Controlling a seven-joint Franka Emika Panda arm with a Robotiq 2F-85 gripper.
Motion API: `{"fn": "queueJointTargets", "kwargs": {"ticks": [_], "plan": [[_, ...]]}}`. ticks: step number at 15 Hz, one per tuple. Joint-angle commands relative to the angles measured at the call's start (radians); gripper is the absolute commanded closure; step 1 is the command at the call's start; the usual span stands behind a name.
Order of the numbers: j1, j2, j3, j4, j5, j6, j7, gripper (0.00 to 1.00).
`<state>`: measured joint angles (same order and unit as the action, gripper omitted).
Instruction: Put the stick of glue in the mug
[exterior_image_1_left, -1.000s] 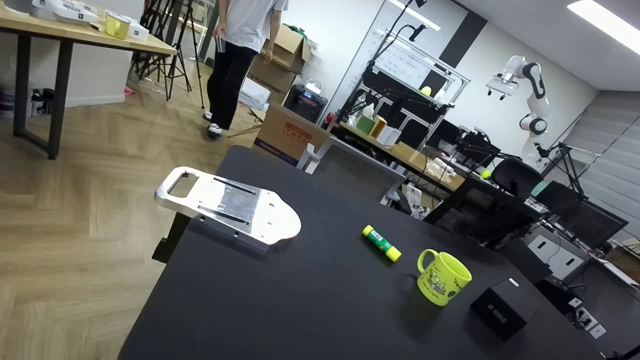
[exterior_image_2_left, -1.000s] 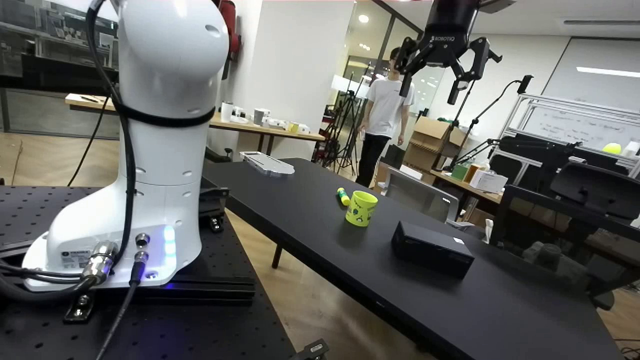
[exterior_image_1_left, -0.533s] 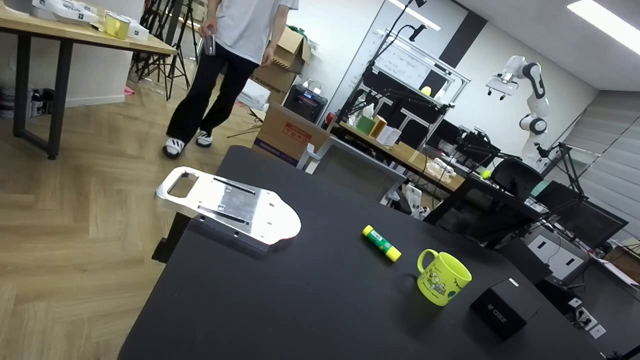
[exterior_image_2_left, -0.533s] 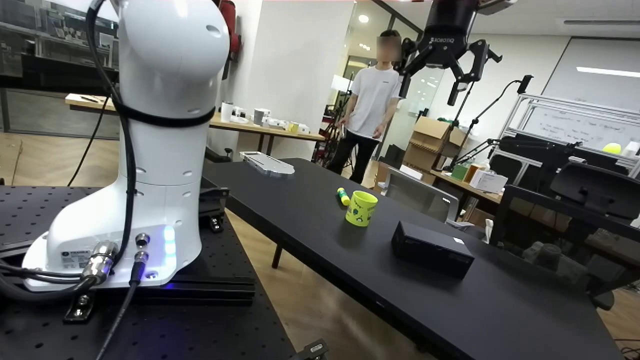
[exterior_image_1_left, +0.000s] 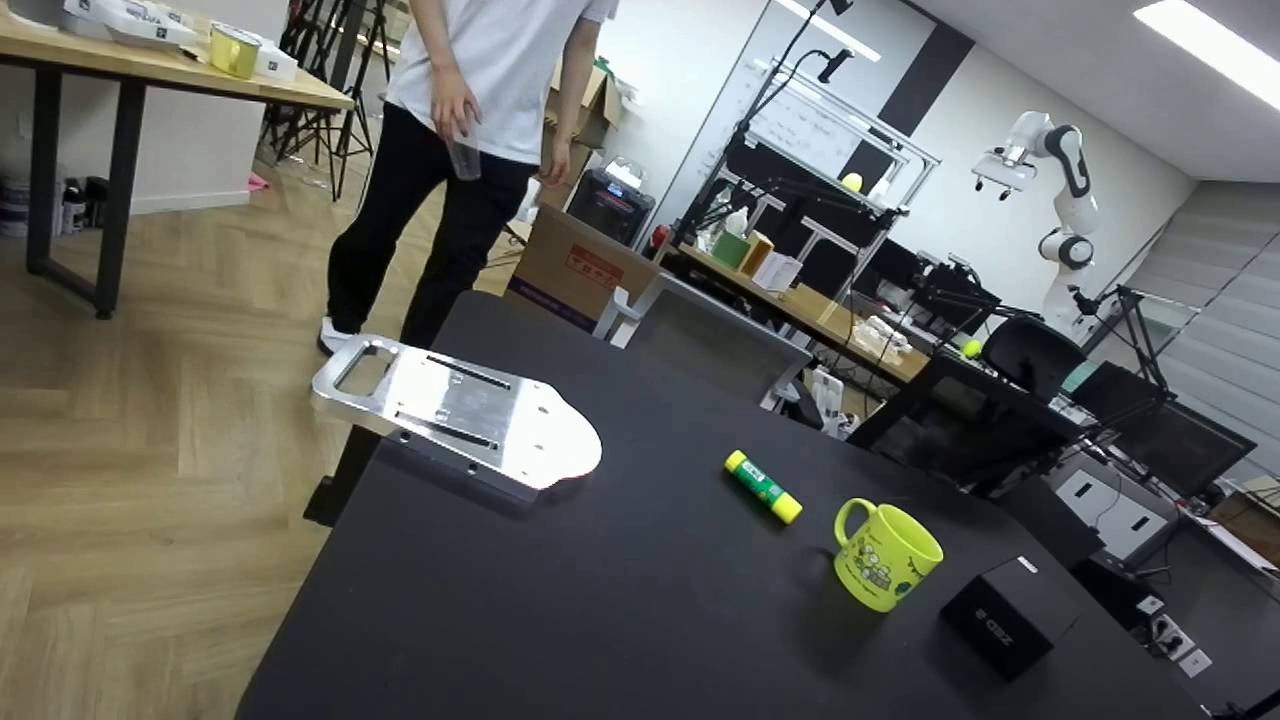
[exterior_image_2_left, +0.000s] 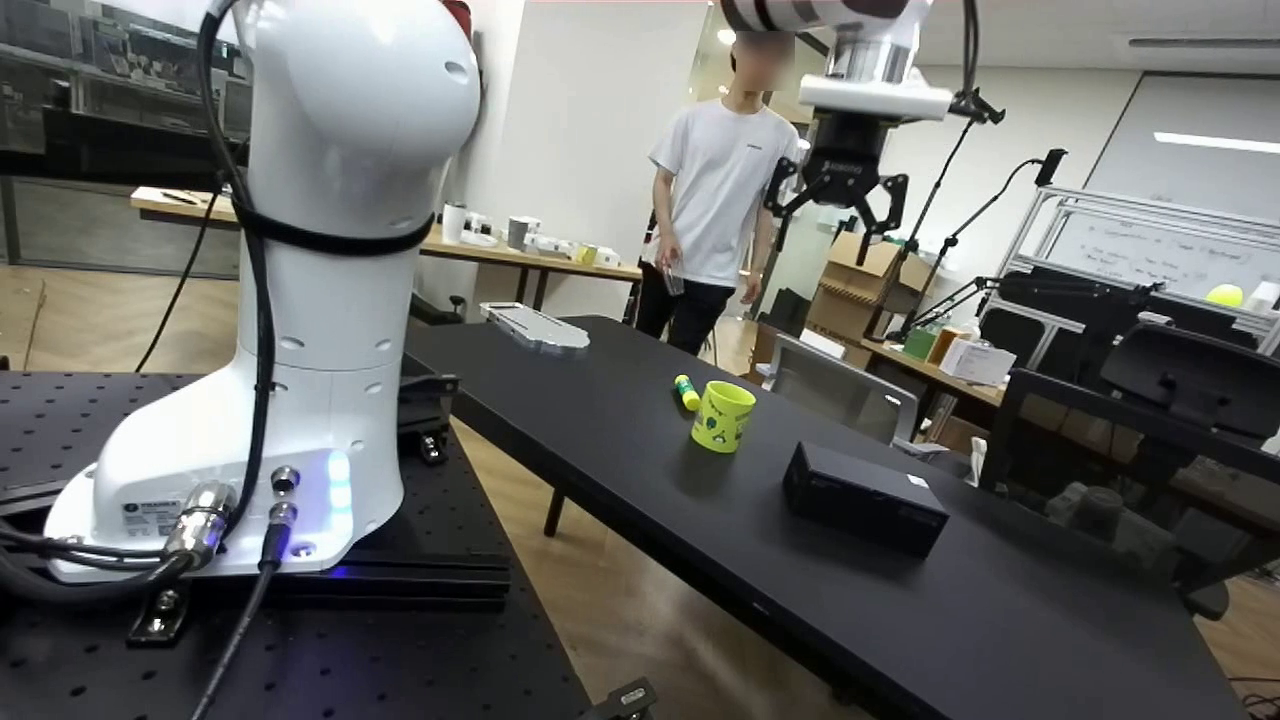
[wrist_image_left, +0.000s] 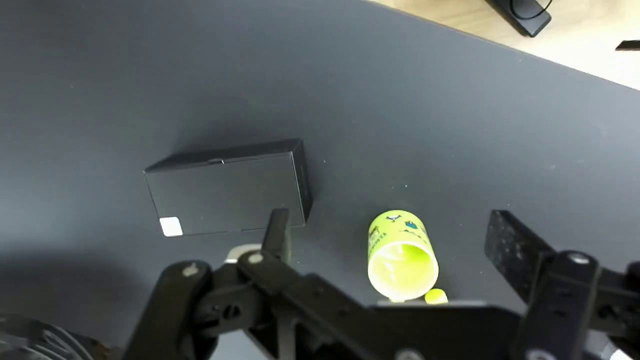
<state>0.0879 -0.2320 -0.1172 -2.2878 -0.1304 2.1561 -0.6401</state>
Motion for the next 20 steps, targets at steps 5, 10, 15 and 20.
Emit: {"fn": "queueJointTargets", "kwargs": {"ticks": [5, 10, 15, 20], "plan": [[0.071, 0.303, 0.2, 0.192, -0.03, 0.145, -0.032, 0.0], [0.066, 0.343, 0.249, 0.199, -0.045, 0.137, -0.007, 0.0], [0.061, 0.358, 0.247, 0.217, -0.049, 0.13, -0.007, 0.0], [0.067, 0.519, 0.248, 0.353, -0.095, 0.274, 0.001, 0.0]]}}
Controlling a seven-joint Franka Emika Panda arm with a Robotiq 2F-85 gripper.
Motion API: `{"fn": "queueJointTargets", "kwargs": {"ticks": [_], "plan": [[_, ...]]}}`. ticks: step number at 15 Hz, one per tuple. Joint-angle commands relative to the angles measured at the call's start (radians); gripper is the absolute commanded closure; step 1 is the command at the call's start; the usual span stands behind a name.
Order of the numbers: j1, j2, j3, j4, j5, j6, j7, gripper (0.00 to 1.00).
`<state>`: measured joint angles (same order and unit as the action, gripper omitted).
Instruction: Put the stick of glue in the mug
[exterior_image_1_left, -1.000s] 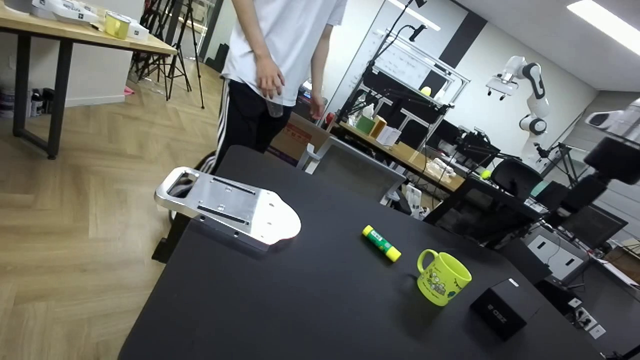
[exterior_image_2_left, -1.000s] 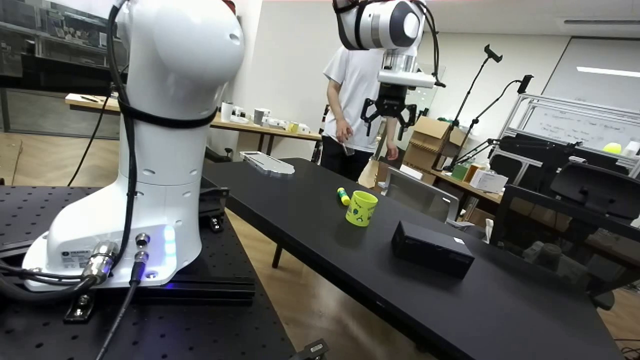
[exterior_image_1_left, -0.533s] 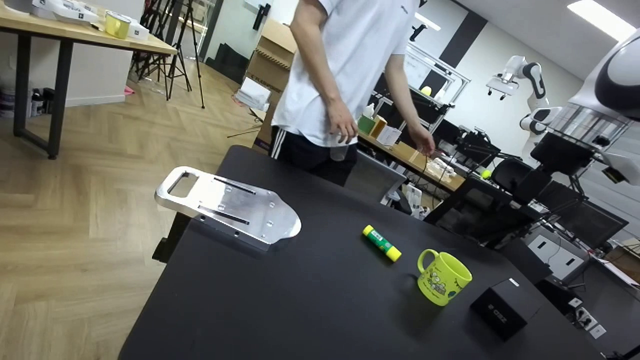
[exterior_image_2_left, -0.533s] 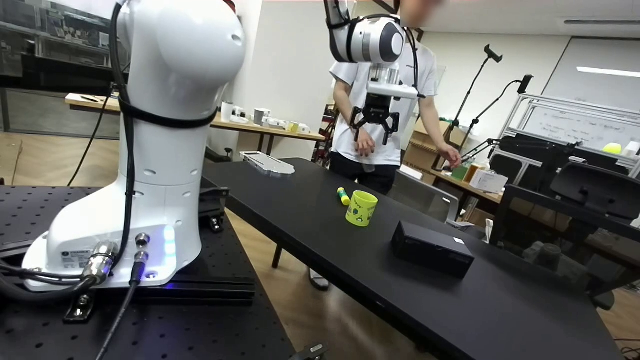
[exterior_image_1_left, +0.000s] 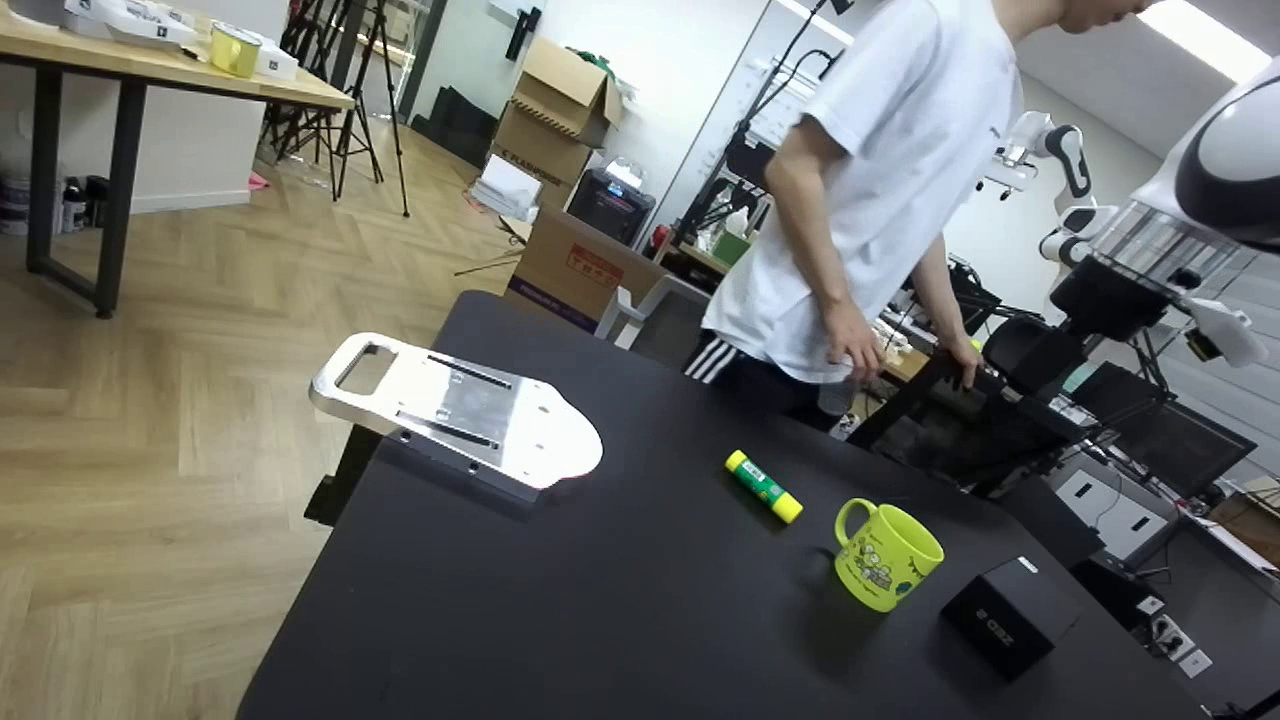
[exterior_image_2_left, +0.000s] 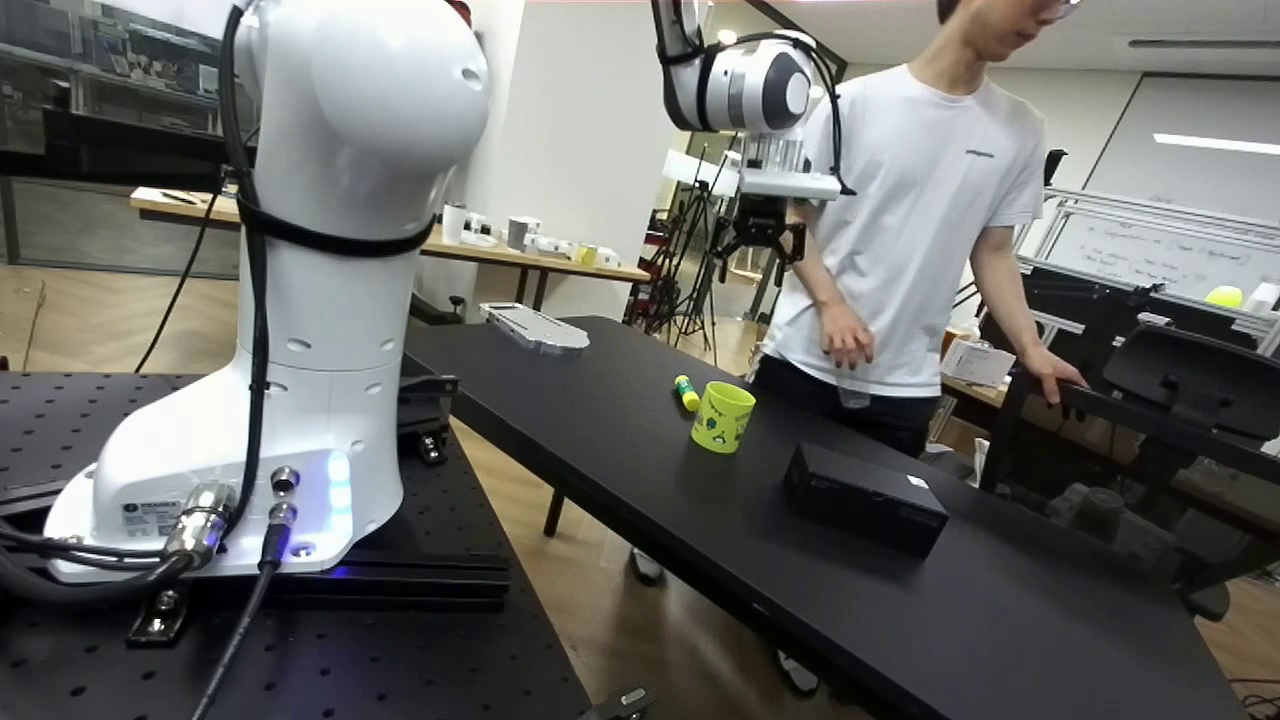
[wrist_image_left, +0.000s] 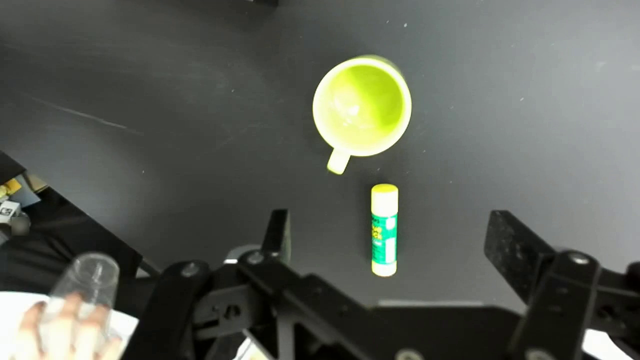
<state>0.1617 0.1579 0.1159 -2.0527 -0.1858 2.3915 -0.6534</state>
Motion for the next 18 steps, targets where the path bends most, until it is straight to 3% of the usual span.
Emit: {"fn": "queueJointTargets", "kwargs": {"ticks": [1, 5, 10, 13, 18], "plan": [[-0.005, 0.171, 0.017, 0.151, -0.054, 0.053, 0.013, 0.0], [0.008, 0.365, 0.034, 0.307, -0.076, 0.049, 0.006, 0.0], [0.033, 0.543, 0.068, 0.474, -0.06, -0.045, -0.006, 0.0], [0.042, 0.609, 0.084, 0.528, -0.045, -0.123, -0.003, 0.0], [0.057, 0.699, 0.085, 0.568, -0.066, -0.097, -0.009, 0.0]]}}
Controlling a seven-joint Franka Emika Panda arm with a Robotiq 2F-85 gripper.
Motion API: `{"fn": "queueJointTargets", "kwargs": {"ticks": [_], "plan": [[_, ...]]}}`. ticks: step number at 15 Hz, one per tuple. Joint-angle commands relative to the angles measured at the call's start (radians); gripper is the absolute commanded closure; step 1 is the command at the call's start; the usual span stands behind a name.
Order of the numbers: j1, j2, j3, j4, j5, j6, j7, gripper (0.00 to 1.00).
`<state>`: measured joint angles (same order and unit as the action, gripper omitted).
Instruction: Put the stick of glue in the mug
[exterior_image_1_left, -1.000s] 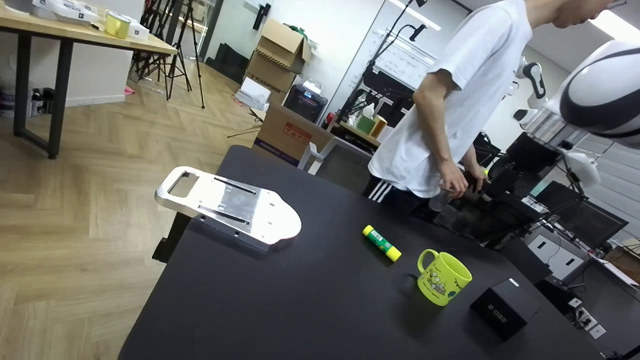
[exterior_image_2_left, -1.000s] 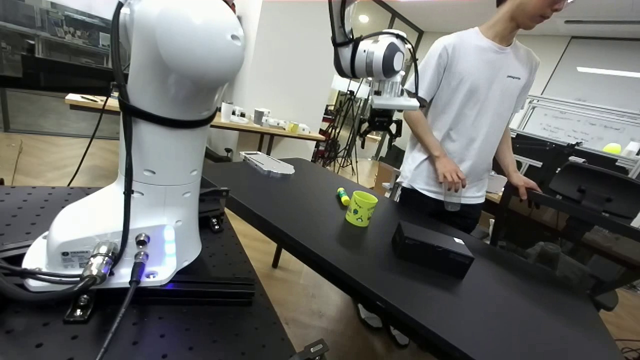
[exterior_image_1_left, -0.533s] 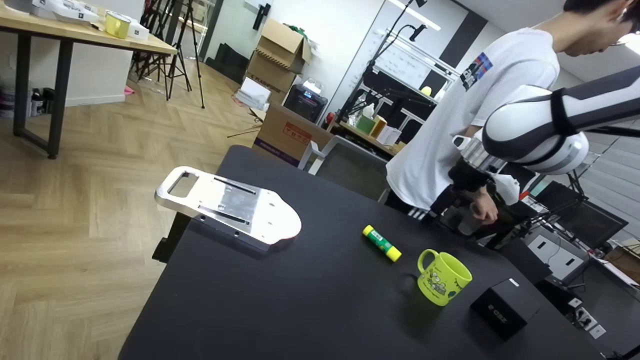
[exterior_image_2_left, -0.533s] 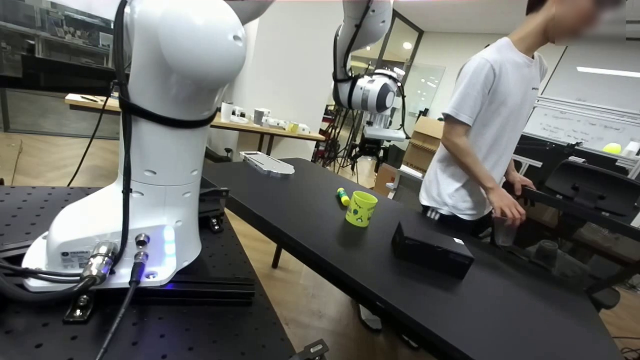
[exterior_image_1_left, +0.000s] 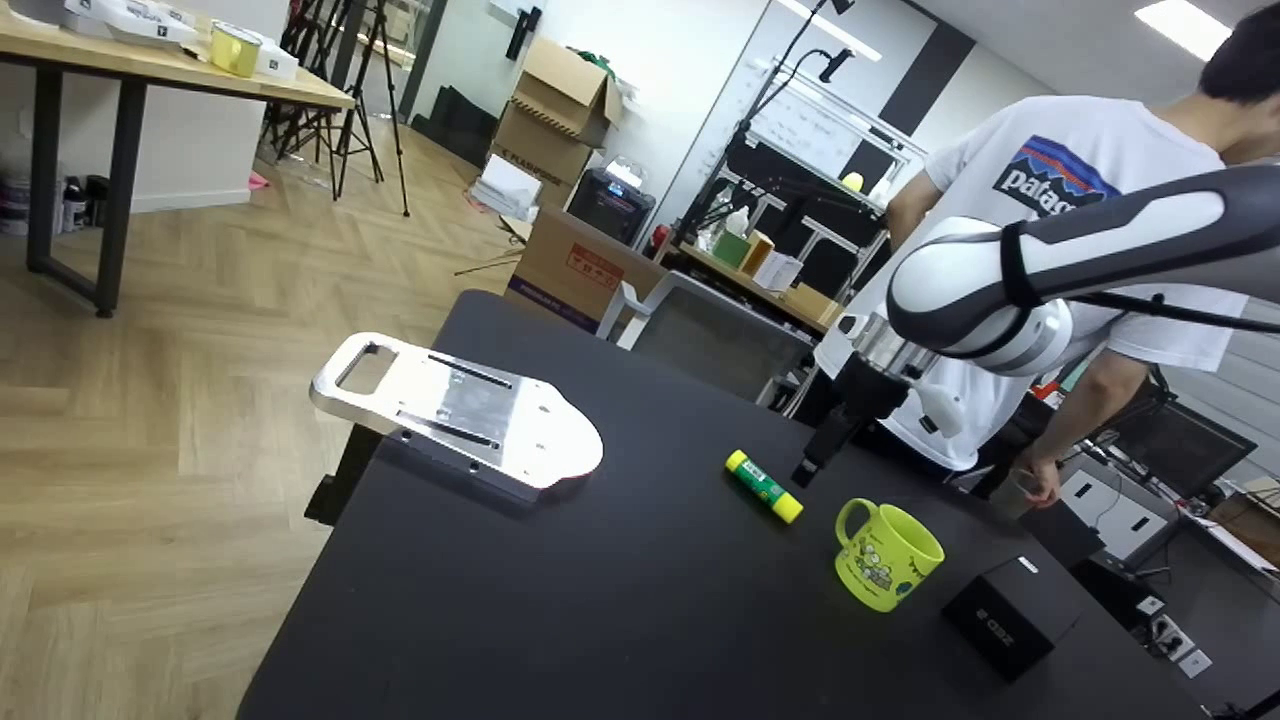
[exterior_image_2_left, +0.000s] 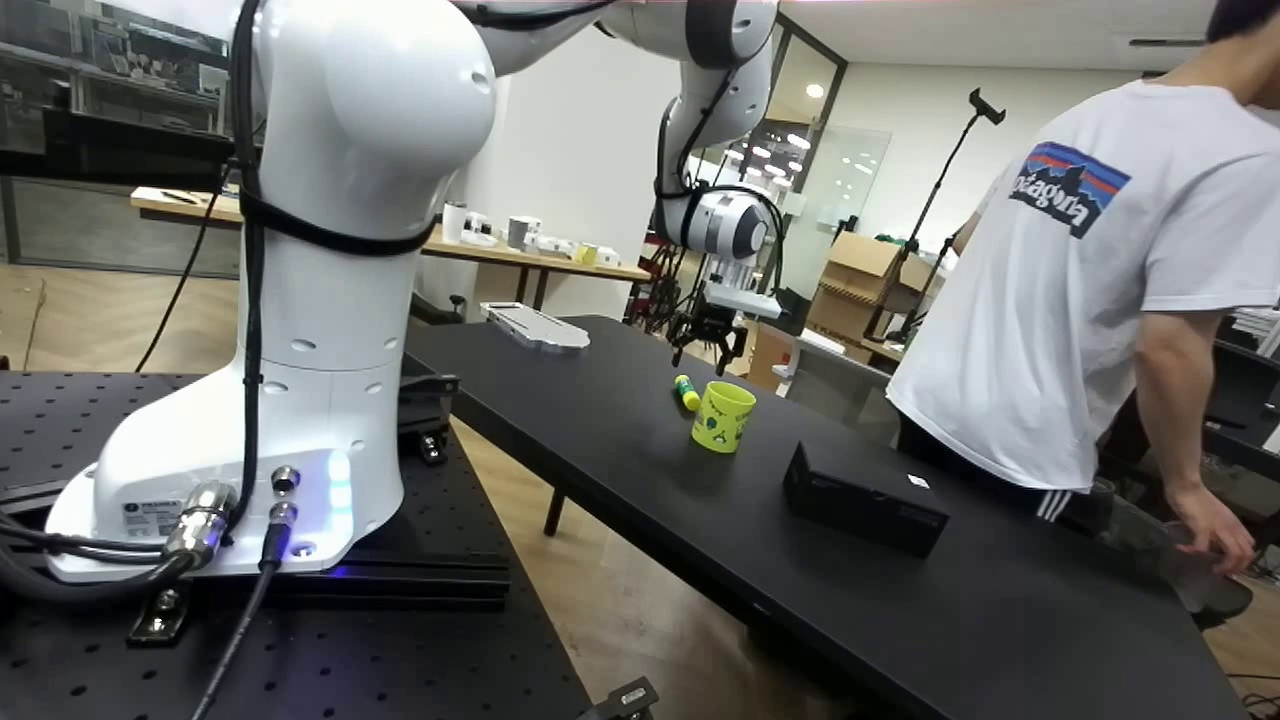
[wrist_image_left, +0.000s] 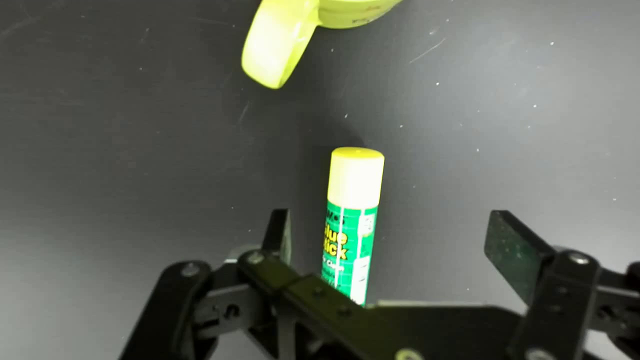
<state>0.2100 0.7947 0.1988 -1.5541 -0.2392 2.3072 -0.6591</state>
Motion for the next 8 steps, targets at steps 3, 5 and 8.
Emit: {"fn": "queueJointTargets", "kwargs": {"ticks": [3, 5, 8], "plan": [[0.019, 0.116, 0.003, 0.118, -0.019, -0.022, -0.013, 0.0], [0.02, 0.149, 0.002, 0.154, -0.015, -0.027, -0.018, 0.26], [0.019, 0.181, -0.002, 0.195, -0.01, -0.031, -0.015, 0.47]]}}
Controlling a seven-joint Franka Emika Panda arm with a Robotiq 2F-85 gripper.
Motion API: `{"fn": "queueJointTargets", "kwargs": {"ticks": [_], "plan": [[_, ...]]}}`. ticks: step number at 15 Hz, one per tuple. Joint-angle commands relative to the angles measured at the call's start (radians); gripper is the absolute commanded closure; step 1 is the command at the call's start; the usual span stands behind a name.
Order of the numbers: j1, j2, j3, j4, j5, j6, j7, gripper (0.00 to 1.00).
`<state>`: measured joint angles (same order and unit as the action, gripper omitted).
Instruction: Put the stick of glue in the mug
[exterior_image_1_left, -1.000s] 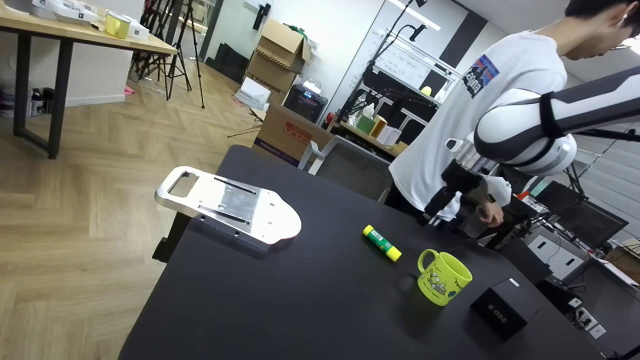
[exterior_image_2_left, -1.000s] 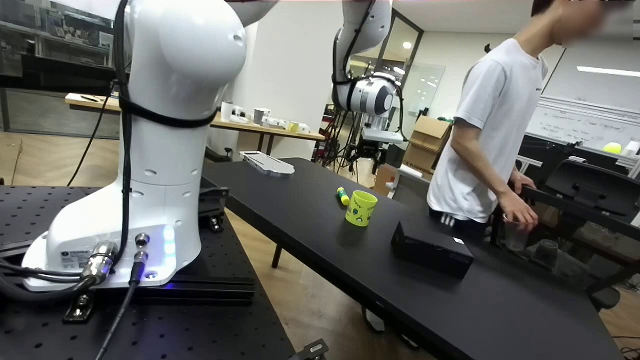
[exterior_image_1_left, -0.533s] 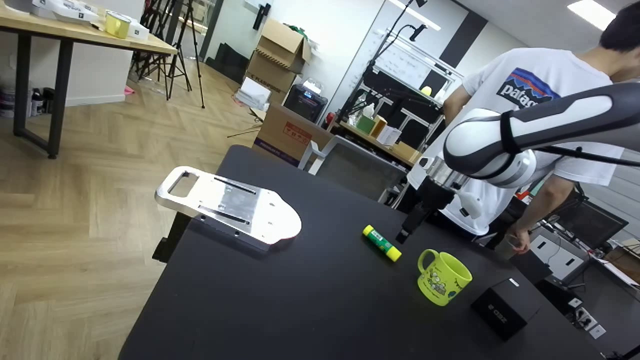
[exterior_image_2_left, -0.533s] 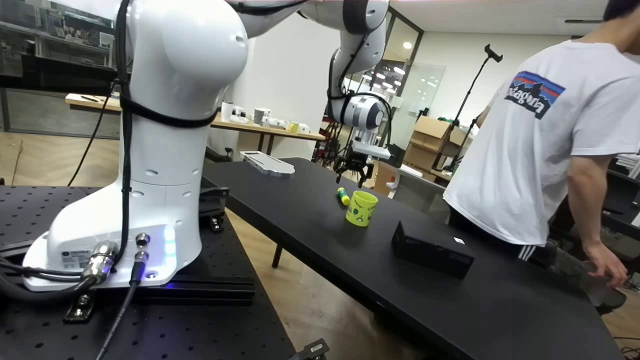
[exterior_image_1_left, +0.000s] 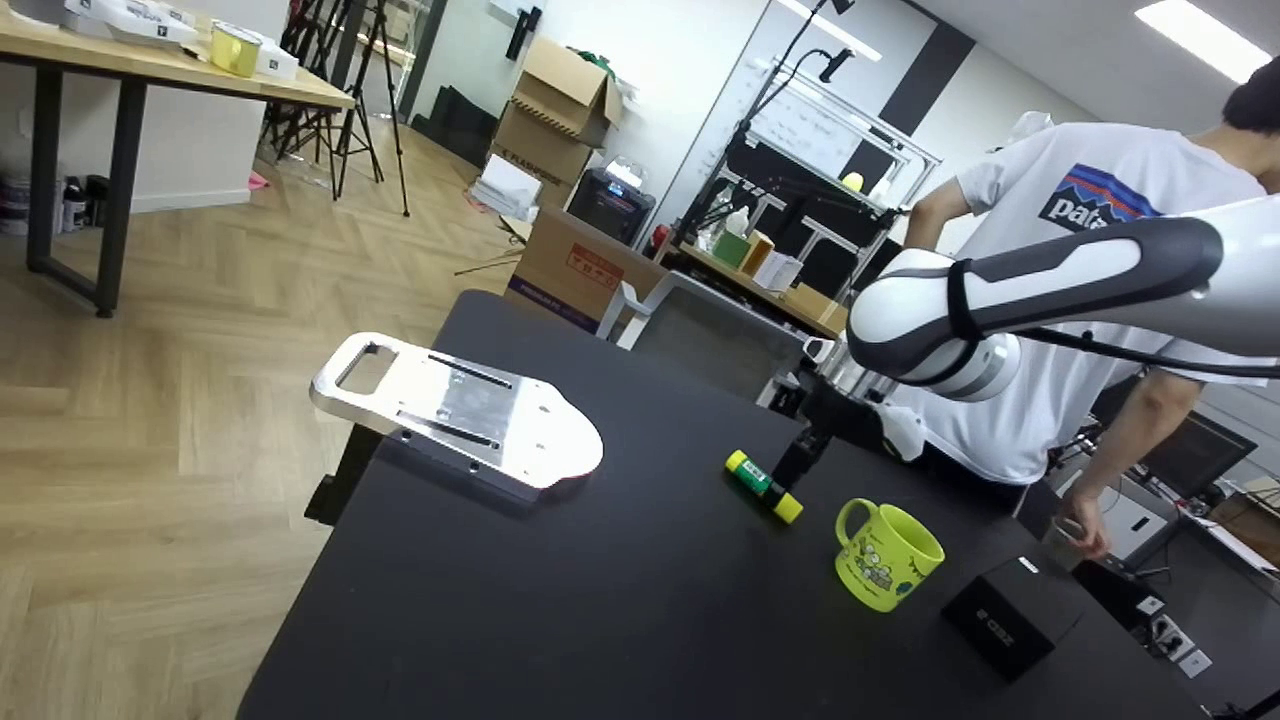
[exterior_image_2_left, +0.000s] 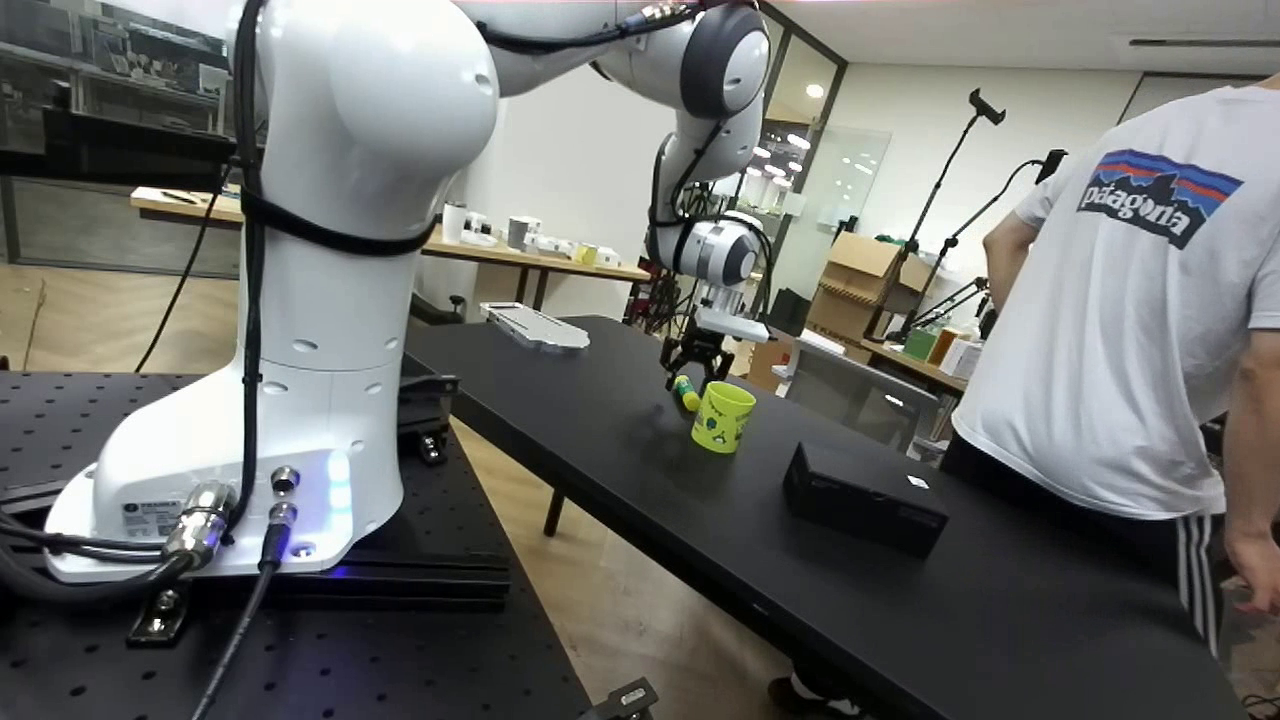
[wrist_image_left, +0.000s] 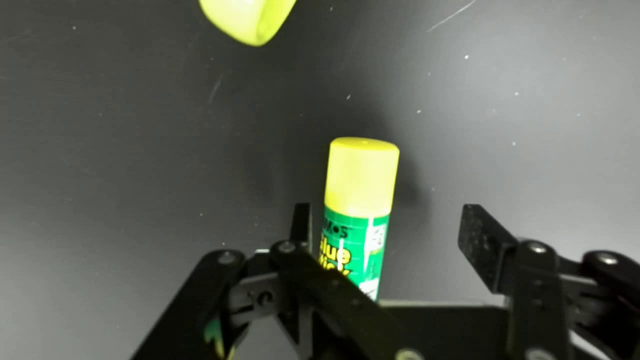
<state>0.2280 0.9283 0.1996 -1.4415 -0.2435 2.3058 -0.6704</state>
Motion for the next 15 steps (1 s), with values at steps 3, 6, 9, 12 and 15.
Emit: {"fn": "queueJointTargets", "kwargs": {"ticks": [3, 6, 9, 12, 15], "plan": [[-0.004, 0.048, -0.002, 0.097, -0.006, -0.04, -0.01, 0.67], [-0.03, -0.002, 0.025, 0.08, 0.016, -0.067, -0.055, 0.89], [-0.046, -0.086, 0.044, 0.057, 0.026, -0.122, -0.11, 0.91], [-0.012, -0.191, 0.015, 0.048, -0.029, -0.226, -0.146, 0.91], [0.029, -0.287, -0.022, 0.047, -0.129, -0.358, -0.181, 0.91]]}}
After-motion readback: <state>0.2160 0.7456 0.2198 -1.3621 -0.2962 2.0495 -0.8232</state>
